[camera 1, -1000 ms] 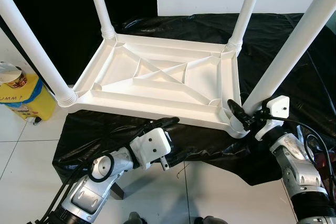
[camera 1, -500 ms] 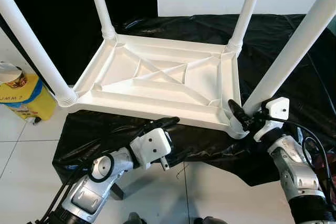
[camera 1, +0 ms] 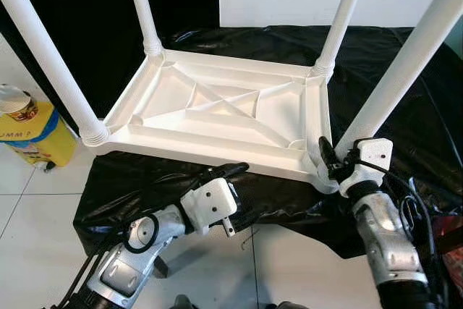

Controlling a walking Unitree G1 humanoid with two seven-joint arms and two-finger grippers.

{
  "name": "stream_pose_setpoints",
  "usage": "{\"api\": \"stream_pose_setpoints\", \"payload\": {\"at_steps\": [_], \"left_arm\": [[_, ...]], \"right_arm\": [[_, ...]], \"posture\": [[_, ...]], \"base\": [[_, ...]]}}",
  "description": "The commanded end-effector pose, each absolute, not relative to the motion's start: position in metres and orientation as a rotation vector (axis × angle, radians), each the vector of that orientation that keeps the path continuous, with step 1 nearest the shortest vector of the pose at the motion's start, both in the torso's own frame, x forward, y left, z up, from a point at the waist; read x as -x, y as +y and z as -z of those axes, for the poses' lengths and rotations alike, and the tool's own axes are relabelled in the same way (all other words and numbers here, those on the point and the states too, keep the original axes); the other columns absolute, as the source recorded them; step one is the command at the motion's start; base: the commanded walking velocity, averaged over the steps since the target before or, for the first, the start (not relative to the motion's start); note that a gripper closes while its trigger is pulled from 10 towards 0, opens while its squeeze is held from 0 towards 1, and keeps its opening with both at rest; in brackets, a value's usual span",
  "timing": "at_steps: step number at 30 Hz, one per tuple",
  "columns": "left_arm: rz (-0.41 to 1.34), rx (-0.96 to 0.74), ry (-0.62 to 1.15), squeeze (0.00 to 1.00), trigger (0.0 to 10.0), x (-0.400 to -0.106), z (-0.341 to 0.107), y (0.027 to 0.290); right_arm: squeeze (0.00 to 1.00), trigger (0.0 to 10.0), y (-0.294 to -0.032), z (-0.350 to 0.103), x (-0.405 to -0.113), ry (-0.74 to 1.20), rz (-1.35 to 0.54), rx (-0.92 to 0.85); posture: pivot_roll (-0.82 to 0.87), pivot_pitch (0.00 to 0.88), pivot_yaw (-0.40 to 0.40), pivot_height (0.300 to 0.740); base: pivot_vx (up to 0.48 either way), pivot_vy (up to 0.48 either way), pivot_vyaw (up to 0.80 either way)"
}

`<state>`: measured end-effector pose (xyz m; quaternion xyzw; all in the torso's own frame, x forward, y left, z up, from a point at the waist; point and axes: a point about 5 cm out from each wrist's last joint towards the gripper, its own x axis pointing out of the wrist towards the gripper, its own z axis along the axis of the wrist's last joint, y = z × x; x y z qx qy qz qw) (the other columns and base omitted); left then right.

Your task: Building children table

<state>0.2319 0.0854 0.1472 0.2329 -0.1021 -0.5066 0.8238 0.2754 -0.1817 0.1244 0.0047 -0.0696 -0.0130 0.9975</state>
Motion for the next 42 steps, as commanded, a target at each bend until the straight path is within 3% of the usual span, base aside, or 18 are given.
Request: {"api": "stream_pose_setpoints", "payload": {"at_steps": [1, 7, 12, 24, 25, 39, 40, 42], "left_arm": [[1.111, -0.515, -0.210, 0.00, 10.0, -0.231, -0.144, 0.083], [1.117, -0.514, -0.217, 0.00, 10.0, -0.235, -0.145, 0.081], [1.126, -0.517, -0.226, 0.00, 10.0, -0.237, -0.146, 0.079], [1.127, -0.528, -0.235, 0.00, 10.0, -0.241, -0.147, 0.079], [1.128, -0.527, -0.237, 0.00, 10.0, -0.241, -0.147, 0.078], [1.149, -0.533, -0.241, 0.00, 10.0, -0.241, -0.145, 0.077], [1.139, -0.536, -0.241, 0.00, 10.0, -0.242, -0.146, 0.077], [1.133, -0.527, -0.246, 0.00, 10.0, -0.242, -0.148, 0.076]], "right_arm": [[0.00, 10.0, -0.192, -0.099, -0.266, -0.002, 0.152, -0.010], [0.00, 10.0, -0.188, -0.098, -0.262, 0.005, 0.376, -0.031], [0.00, 10.0, -0.175, -0.099, -0.264, 0.011, 0.355, -0.070], [0.00, 10.0, -0.172, -0.107, -0.265, -0.044, 0.304, -0.057], [1.00, 10.0, -0.171, -0.111, -0.267, -0.077, 0.276, -0.051], [1.00, 10.0, -0.180, -0.130, -0.271, -0.175, -0.028, -0.051], [0.00, 10.0, -0.183, -0.130, -0.271, -0.172, -0.086, -0.048], [0.00, 10.0, -0.187, -0.130, -0.272, -0.168, -0.163, -0.037]], "posture": [[-0.05, 0.060, -0.026, 0.740], [-0.06, 0.046, -0.021, 0.740], [-0.07, 0.034, -0.013, 0.740], [-0.07, 0.018, -0.016, 0.740], [-0.07, 0.018, -0.013, 0.740], [-0.06, 0.006, -0.022, 0.740], [-0.05, 0.000, -0.021, 0.740], [-0.05, 0.000, -0.023, 0.740]], "base": [[0.000, 0.000, 0.00], [0.000, 0.000, 0.00], [0.000, 0.000, 0.00], [0.000, 0.000, 0.00], [0.000, 0.000, 0.00], [0.000, 0.000, 0.00], [0.000, 0.000, 0.00], [0.000, 0.000, 0.00]]}}
